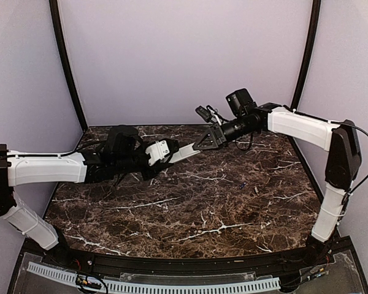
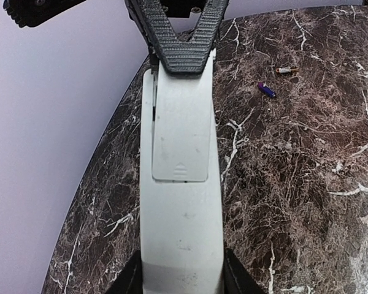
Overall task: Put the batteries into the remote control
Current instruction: Remove the battery cover from the remote control.
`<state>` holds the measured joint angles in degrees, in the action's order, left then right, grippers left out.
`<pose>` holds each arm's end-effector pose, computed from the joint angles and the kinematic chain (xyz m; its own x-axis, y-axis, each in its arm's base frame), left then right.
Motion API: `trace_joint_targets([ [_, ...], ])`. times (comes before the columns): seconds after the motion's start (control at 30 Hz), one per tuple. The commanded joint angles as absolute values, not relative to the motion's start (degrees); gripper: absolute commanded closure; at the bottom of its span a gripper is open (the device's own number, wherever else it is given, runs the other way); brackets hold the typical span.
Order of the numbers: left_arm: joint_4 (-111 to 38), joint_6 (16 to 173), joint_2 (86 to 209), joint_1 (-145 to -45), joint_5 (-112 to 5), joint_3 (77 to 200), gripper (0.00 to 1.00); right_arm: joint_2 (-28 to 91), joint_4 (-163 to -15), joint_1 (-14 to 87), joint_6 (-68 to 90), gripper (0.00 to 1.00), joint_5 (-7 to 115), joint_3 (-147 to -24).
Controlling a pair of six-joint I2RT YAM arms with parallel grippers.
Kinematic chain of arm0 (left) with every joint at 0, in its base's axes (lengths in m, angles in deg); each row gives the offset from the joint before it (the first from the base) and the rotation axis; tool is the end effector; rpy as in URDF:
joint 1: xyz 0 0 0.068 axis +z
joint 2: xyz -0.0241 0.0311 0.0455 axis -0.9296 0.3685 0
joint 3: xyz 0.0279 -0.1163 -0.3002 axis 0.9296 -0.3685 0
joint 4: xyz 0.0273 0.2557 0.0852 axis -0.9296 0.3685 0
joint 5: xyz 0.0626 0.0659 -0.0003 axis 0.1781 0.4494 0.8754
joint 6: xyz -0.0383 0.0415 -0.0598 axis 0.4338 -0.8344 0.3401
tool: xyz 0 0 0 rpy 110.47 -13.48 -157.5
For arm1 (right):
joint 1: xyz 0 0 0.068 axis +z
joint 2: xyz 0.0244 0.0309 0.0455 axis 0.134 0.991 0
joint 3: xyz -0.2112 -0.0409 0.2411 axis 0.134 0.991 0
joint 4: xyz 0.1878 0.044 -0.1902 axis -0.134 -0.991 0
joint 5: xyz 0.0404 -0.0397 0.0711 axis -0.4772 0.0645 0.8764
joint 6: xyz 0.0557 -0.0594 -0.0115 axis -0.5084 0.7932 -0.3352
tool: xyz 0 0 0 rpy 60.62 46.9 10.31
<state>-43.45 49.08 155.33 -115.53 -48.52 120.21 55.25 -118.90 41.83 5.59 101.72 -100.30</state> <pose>0.2497 -0.2751 0.3032 0.2291 0.5707 -0.7886 0.7709 0.3883 0.5049 0.3348 0.2984 0.3307 -0.7401 -0.3597 -0.5682 -0.6586 0.2170 0.7206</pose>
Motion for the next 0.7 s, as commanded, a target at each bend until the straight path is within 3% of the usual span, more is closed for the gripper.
trace_joint_targets([
  [0.0, -44.05, 50.24, 155.86, -115.20, -46.62, 120.69, 1.00, 53.99, -123.34, 41.70, 8.46, 1.00, 98.91, -104.10],
  [0.33, -38.33, 53.56, 157.37, -113.43, -43.13, 119.95, 1.00, 51.55, -125.76, 39.13, 6.68, 1.00, 89.66, -103.44],
  [0.67, -34.98, 56.17, 154.90, -109.41, -36.58, 118.85, 1.00, 58.19, -122.55, 35.19, -0.75, 1.00, 88.41, -96.40],
])
